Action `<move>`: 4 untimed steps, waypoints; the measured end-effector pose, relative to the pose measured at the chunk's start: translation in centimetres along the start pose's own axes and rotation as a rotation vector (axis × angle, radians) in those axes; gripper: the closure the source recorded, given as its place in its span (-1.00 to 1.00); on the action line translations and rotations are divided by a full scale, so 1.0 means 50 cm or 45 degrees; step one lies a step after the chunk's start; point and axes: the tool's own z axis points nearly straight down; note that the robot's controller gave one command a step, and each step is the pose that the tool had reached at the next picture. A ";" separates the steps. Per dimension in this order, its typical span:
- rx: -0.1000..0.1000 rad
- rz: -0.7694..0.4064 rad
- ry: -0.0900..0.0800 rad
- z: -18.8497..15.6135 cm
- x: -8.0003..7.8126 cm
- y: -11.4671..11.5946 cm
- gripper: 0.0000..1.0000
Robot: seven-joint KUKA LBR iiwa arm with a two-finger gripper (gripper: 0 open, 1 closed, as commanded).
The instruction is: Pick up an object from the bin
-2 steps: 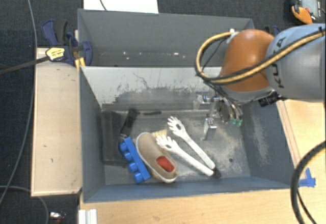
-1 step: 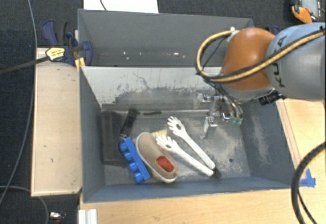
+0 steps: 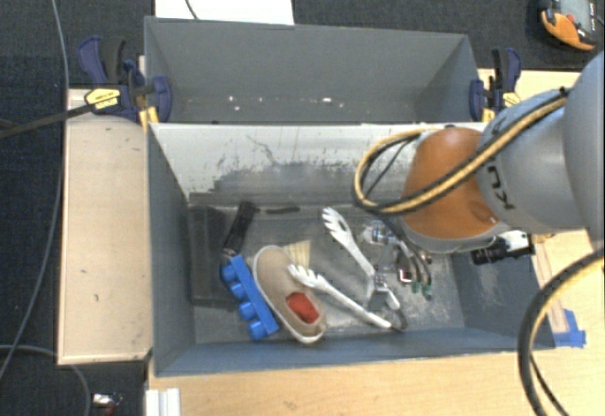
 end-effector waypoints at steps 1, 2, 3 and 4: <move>-0.003 0.041 -0.012 -0.100 -0.071 0.115 -1.00; 0.010 0.370 0.010 -0.059 0.009 -0.058 -1.00; -0.008 0.234 -0.016 0.000 -0.071 0.128 -1.00; 0.007 0.486 -0.003 -0.001 0.054 0.051 1.00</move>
Offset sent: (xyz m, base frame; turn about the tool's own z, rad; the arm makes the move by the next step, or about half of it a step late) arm -0.0081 -0.0255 0.0298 0.2896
